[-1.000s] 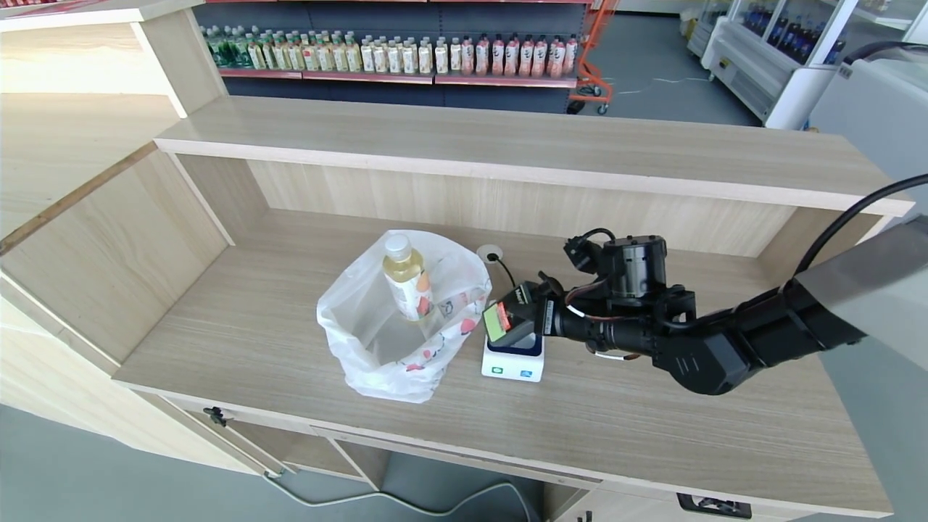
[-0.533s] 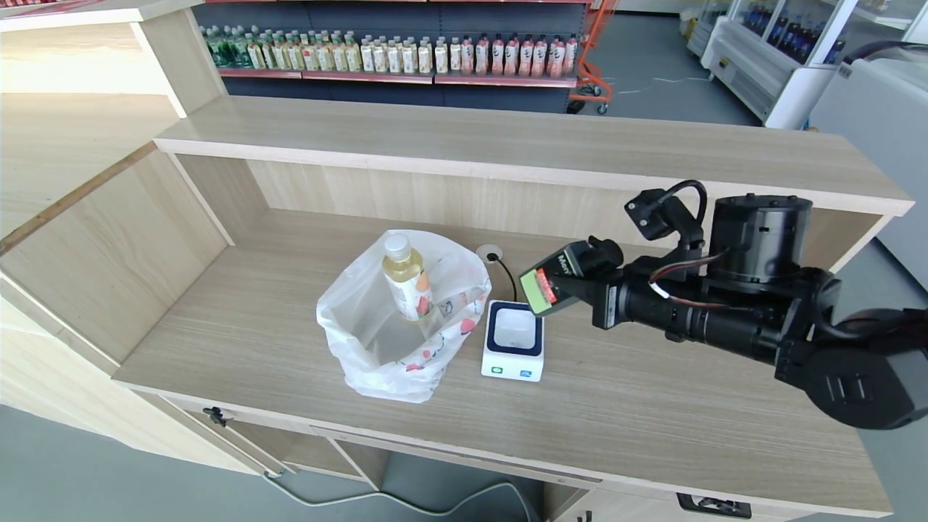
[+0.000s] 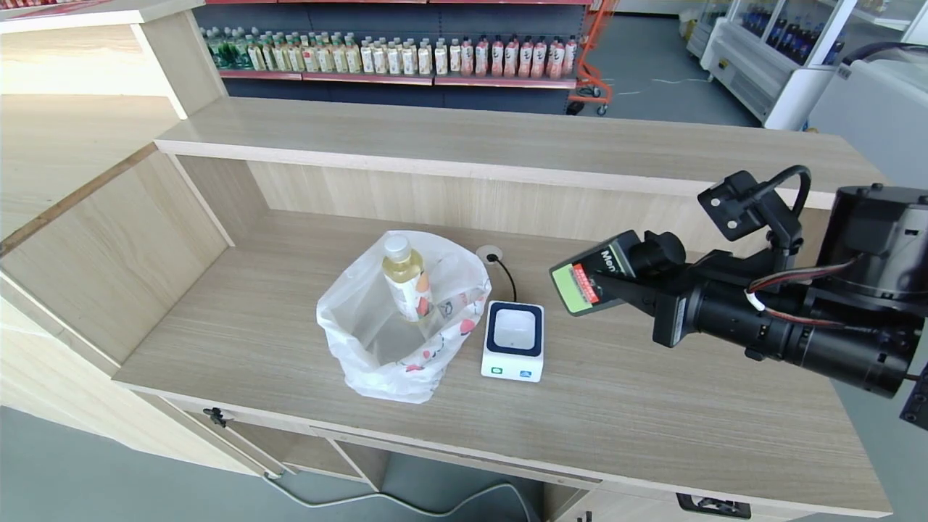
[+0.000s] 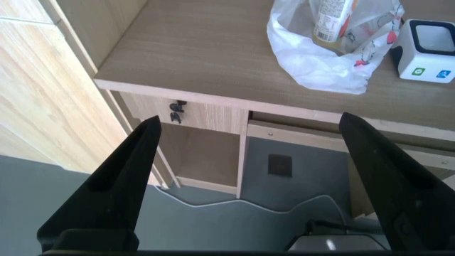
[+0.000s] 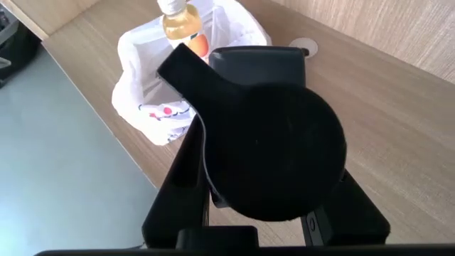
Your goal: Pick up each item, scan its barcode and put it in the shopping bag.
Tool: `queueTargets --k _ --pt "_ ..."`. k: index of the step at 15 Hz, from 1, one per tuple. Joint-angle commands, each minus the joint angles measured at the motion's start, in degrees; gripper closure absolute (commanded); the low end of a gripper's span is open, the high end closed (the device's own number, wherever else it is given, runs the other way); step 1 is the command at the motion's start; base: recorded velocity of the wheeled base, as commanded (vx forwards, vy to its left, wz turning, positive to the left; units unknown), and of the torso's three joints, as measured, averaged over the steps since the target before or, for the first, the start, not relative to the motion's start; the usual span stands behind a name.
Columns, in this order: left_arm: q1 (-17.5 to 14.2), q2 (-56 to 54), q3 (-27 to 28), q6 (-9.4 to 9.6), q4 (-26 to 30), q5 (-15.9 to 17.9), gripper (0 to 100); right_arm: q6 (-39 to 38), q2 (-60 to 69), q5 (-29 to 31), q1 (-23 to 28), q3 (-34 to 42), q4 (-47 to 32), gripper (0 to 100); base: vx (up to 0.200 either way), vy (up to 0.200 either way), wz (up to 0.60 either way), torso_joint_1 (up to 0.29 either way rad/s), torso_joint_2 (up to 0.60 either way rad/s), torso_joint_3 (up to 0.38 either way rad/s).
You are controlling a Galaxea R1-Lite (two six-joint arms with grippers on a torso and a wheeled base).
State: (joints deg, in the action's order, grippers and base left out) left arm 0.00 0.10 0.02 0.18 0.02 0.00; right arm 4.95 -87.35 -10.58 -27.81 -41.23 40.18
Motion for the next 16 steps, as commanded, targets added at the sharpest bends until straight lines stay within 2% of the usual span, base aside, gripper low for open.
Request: queueTargets --k 1,4,10,16 --pt "0.00 -0.01 0.06 0.08 -0.02 0.00 0 -0.55 -0.37 -1.37 -0.67 -0.78 0.16 100 0.000 0.200 0.00 -0.022 -0.01 0.007" --pt "0.00 -0.01 -0.02 0.17 -0.11 0.00 0 -1.35 -4.15 -2.51 -1.37 -2.72 0.25 100 0.000 0.200 0.00 0.014 0.01 0.001" --pt "0.00 -0.01 0.06 -0.09 -0.02 0.00 0 -2.05 -15.57 -2.25 -1.29 -5.53 0.78 100 0.000 0.000 0.00 0.000 0.00 0.000" --pt "0.00 -0.01 0.06 -0.09 -0.02 0.00 0 -2.22 -27.26 -2.51 -2.43 -7.99 10.97 100 0.000 0.000 0.00 0.000 0.00 0.000"
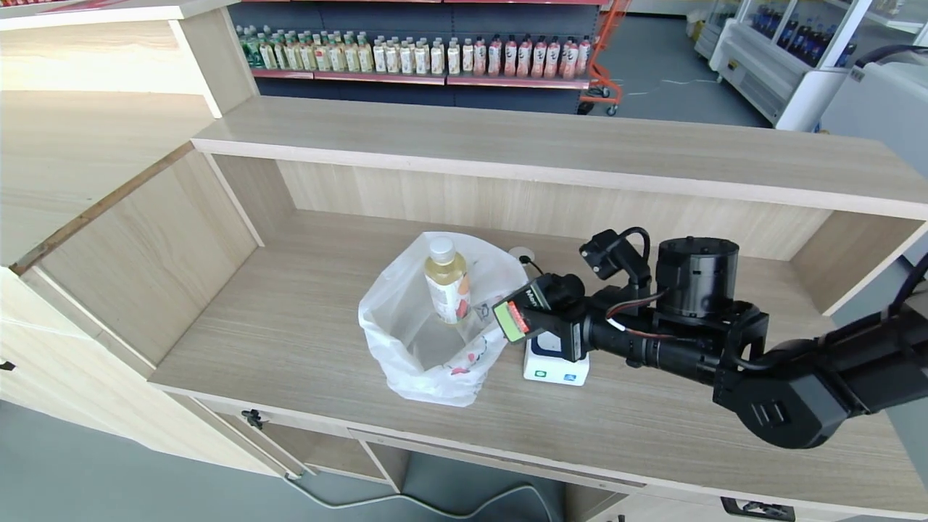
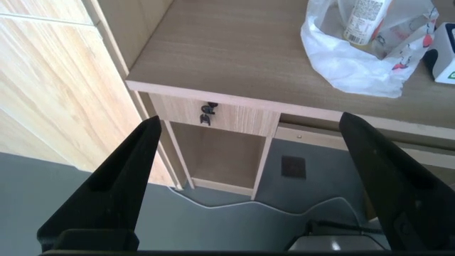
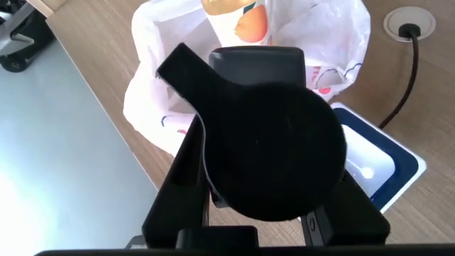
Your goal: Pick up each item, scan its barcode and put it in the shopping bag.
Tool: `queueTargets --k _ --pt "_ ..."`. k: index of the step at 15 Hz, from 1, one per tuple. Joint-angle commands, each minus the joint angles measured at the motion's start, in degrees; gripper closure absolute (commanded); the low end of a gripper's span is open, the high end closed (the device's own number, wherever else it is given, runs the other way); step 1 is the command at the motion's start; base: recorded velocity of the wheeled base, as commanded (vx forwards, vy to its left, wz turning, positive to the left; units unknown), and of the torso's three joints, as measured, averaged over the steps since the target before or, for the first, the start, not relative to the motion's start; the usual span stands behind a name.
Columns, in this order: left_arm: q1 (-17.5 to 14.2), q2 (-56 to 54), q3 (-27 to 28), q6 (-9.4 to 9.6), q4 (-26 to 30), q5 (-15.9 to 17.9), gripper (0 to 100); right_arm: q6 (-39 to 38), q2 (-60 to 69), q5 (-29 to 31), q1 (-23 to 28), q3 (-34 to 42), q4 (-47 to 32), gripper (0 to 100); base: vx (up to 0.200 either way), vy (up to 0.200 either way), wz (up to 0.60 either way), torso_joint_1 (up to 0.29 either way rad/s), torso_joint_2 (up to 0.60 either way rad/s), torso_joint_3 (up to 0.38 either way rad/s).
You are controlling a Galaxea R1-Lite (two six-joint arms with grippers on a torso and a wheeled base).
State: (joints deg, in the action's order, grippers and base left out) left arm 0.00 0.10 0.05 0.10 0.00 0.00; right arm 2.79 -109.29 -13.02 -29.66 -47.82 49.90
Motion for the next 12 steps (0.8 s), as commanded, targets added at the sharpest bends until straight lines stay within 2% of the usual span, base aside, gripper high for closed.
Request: queueTargets --k 1,6,12 --pt "0.00 -0.01 0.04 -0.01 -0.09 0.00 0 -0.33 -6.11 -0.08 -0.84 -2.10 1.43 100 0.000 0.000 0.00 0.000 0.00 0.000" --pt "0.00 -0.01 0.04 -0.01 -0.09 0.00 0 -2.26 -12.62 -0.08 -4.09 -11.15 1.43 100 0.000 0.000 0.00 0.000 0.00 0.000" --pt "0.00 -0.01 -0.05 -0.01 0.00 0.00 0 -0.95 -17.36 0.36 -5.67 -14.49 1.43 100 0.000 0.000 0.00 0.000 0.00 0.000"
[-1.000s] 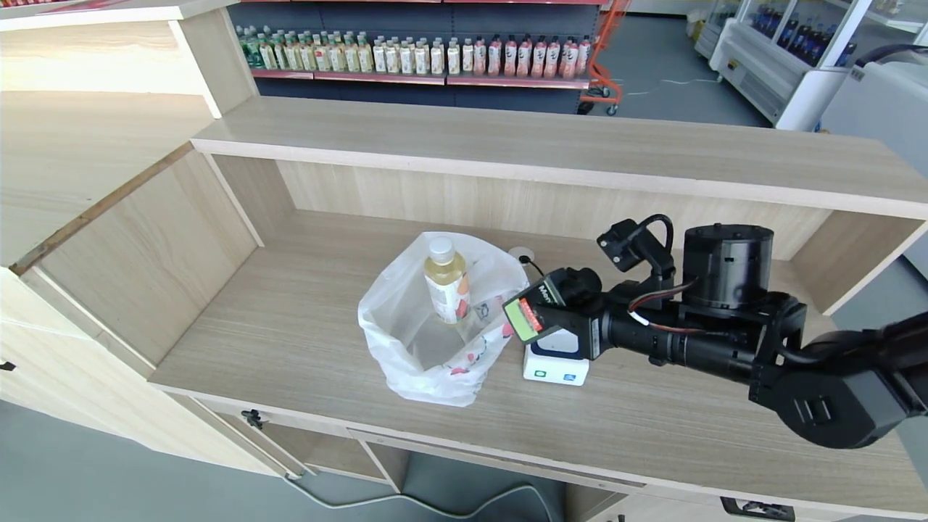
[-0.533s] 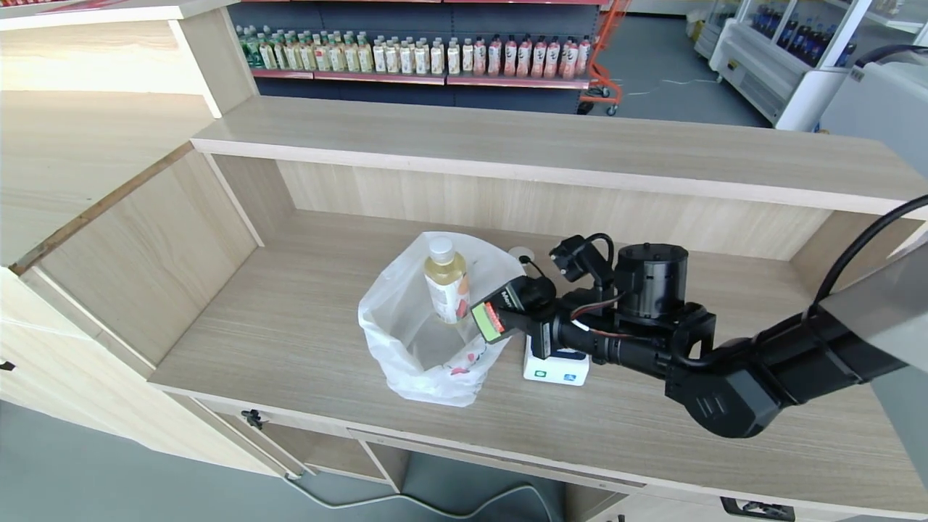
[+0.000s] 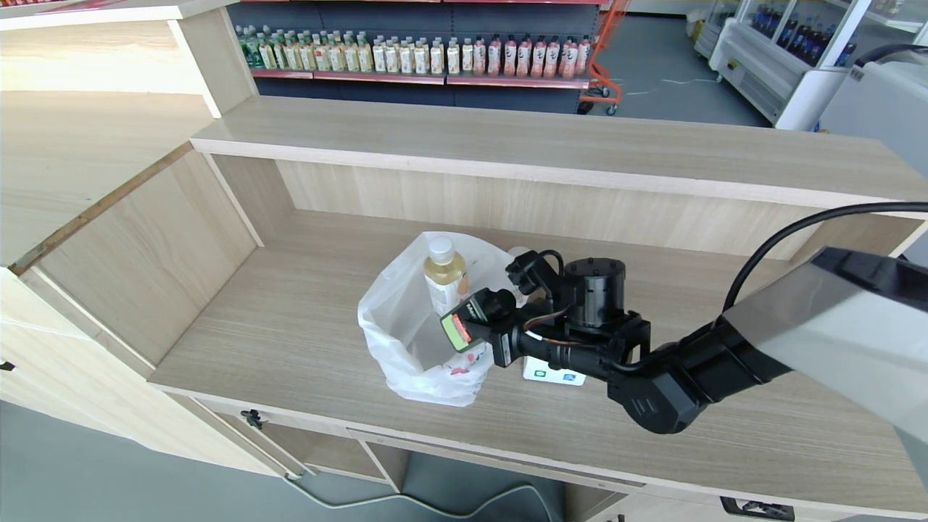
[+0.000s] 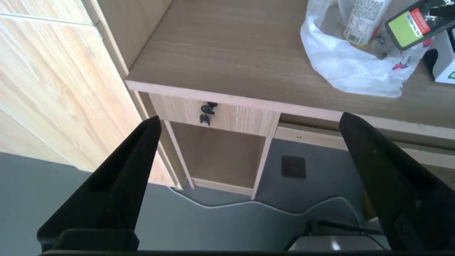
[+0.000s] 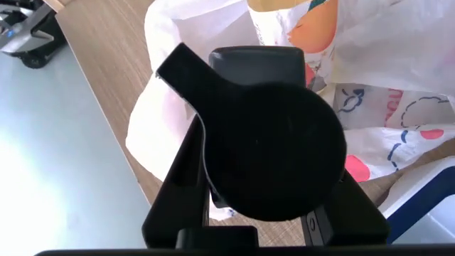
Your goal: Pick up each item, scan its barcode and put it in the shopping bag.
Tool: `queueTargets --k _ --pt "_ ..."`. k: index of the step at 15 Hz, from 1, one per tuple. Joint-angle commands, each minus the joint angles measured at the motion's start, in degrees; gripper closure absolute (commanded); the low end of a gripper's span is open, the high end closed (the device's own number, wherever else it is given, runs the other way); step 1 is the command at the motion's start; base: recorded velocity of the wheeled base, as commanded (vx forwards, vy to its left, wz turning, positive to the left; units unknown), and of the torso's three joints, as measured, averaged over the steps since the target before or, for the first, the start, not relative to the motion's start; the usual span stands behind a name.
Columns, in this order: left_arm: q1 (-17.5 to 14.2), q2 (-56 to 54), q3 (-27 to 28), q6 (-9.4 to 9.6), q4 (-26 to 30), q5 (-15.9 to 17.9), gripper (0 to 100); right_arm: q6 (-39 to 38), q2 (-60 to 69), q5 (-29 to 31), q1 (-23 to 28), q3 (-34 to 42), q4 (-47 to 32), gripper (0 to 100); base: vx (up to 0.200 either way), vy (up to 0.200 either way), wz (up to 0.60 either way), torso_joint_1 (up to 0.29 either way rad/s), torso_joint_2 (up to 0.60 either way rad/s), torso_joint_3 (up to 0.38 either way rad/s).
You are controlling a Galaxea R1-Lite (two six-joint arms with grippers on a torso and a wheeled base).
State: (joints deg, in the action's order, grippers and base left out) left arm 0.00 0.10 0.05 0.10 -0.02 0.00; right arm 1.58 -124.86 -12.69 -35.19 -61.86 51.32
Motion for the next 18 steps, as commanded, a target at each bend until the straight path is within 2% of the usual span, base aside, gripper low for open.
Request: queueTargets --k 1,11,14,15,18 --pt "0.00 -0.01 0.04 -0.01 0.02 0.00 0 1.93 -2.41 0.12 -0.05 -0.64 0.09 100 0.000 0.000 0.00 0.000 0.00 0.000" --pt "0.00 -0.01 -0.05 -0.01 0.02 0.00 0 10.72 -5.66 0.83 1.09 -1.95 1.41 100 0.000 0.000 0.00 0.000 0.00 0.000" --pt "0.00 -0.01 0.04 -0.01 -0.06 0.00 0 10.81 -6.01 0.83 1.09 -1.87 2.73 100 0.000 0.000 0.00 0.000 0.00 0.000" --pt "0.00 -0.01 -0.05 -0.01 0.02 0.00 0 10.81 -6.01 0.83 1.09 -1.78 3.17 0 0.000 0.000 0.00 0.000 0.00 0.000" --pt "0.00 -0.01 0.04 -0.01 0.02 0.00 0 10.46 -5.75 0.56 1.09 -2.39 3.35 0 0.000 0.000 0.00 0.000 0.00 0.000"
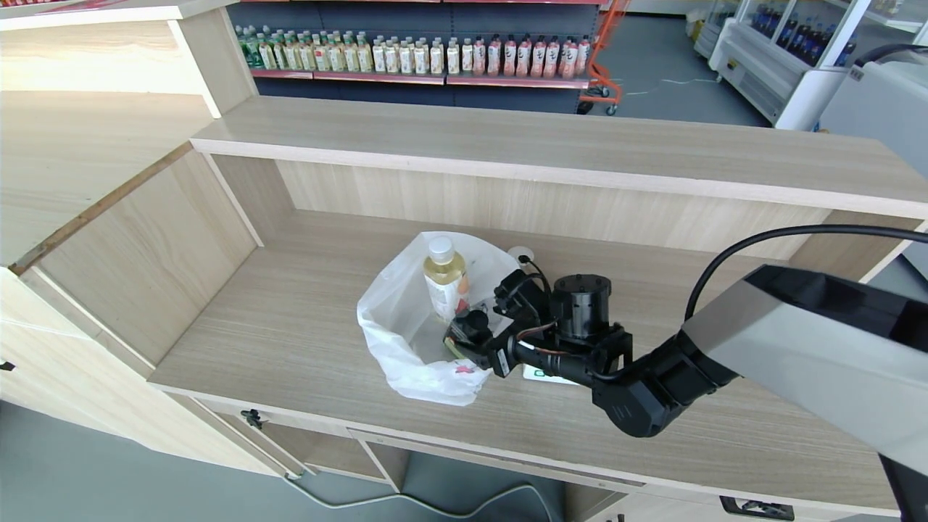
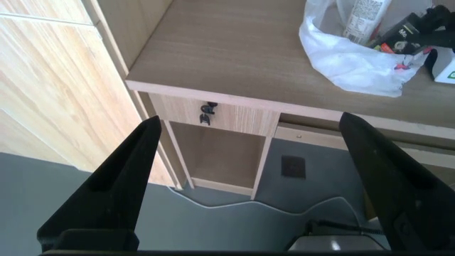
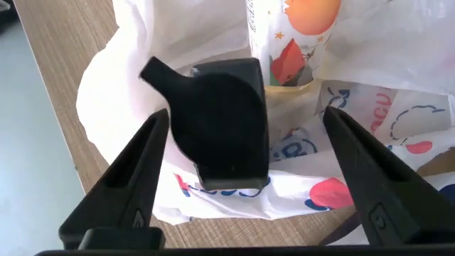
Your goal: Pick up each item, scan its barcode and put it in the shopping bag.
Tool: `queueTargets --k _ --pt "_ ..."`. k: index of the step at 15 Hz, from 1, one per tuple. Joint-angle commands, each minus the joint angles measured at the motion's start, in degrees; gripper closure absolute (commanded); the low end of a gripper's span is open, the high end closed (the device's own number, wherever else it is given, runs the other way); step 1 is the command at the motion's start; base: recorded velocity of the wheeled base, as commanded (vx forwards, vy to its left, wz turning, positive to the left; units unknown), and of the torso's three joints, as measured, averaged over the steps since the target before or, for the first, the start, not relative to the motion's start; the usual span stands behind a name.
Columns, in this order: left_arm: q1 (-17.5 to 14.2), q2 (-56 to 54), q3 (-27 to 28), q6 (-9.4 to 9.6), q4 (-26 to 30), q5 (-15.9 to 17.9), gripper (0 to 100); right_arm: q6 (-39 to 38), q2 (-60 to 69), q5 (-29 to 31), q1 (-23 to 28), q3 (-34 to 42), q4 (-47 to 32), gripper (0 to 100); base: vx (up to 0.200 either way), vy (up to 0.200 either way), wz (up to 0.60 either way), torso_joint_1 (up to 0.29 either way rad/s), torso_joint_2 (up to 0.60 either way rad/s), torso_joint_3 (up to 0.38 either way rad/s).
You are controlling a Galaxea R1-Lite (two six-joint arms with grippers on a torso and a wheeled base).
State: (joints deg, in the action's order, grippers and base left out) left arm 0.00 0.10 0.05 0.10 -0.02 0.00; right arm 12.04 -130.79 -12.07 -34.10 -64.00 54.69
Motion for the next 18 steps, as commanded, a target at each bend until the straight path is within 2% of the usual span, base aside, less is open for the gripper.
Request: queueTargets --k 1,7,13,15,16,18 --pt "0.00 -0.01 0.04 -0.01 0.02 0.00 0 -0.18 0.36 -0.06 0.00 -0.60 -0.02 0 0.000 0.000 0.00 0.000 0.00 0.000" --pt "0.00 -0.01 -0.05 -0.01 -0.06 0.00 0 -8.79 10.47 -0.15 -0.09 -0.86 -0.72 0 0.000 0.000 0.00 0.000 0.00 0.000" --pt "0.00 -0.01 0.04 -0.01 0.02 0.00 0 -11.08 32.88 0.20 5.88 8.81 -10.92 0 0.000 0.000 0.00 0.000 0.00 0.000" --pt "0.00 -0.01 0.04 -0.01 0.02 0.00 0 -10.99 43.52 0.38 8.87 13.38 -18.92 0 0.000 0.000 0.00 0.000 0.00 0.000" --pt "0.00 -0.01 -0.05 -0.01 -0.06 0.00 0 -9.85 51.69 4.42 13.27 16.89 -27.35 0 0.000 0.000 0.00 0.000 0.00 0.000" --pt "0.00 -0.01 -0.05 -0.01 -0.06 0.00 0 -7.74 64.96 15.32 17.75 23.13 -36.32 0 0.000 0.000 0.00 0.000 0.00 0.000"
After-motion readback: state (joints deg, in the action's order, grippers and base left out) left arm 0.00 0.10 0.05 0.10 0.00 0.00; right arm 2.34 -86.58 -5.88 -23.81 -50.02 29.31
